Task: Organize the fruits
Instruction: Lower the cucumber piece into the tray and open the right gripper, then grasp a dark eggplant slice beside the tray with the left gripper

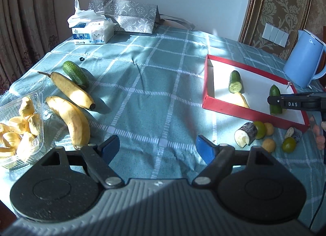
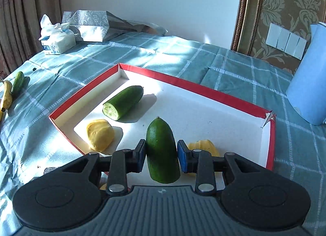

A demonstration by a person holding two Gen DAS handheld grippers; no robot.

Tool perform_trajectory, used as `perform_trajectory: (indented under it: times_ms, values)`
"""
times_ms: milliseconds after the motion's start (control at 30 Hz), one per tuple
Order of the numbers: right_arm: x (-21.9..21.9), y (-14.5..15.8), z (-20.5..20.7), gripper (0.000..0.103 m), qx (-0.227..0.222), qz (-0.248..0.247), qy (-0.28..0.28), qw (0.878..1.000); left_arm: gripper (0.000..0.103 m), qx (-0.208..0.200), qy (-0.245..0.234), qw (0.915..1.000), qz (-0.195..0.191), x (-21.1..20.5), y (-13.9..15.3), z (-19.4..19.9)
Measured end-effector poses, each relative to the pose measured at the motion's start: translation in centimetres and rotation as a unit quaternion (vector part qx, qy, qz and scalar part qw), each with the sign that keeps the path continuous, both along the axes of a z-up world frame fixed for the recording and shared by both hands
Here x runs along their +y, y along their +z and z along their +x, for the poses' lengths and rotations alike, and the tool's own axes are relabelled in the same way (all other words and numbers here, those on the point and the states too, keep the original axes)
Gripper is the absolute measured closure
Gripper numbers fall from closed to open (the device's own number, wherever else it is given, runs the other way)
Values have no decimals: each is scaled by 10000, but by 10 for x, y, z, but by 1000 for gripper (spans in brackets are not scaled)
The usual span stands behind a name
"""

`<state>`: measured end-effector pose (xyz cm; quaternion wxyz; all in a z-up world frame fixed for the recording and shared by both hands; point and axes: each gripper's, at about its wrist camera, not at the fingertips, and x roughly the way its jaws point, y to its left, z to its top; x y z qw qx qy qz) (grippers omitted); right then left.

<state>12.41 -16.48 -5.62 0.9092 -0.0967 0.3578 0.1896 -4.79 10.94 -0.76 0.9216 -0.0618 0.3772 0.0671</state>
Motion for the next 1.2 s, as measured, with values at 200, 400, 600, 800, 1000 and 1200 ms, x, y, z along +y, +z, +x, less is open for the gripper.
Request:
perform_trajectory:
  times_ms: [200, 400, 600, 800, 1000, 1200]
  values:
    - [2, -6, 15, 69, 204, 36, 51, 9998, 23, 31, -13, 9999, 102, -8, 0, -3]
    - [-26, 58, -19, 57, -783, 394, 49, 9961, 23, -46, -300, 9994, 169, -24, 4, 11]
    - [-63, 81, -95, 32, -1111, 520, 69, 9924, 19, -206, -882, 9949, 450, -55, 1, 29]
    - [-90, 29, -149, 32, -290, 303, -590, 9974, 19, -113, -1505, 9870, 545, -81, -12, 47]
    - [-100, 16, -170, 32, -107, 311, -952, 9949, 19, -195, -2399, 9661, 932, -102, -21, 60]
    - [-100, 20, -176, 32, -155, 310, -1146, 9928, 21, -70, -3046, 9474, 980, -113, -31, 75]
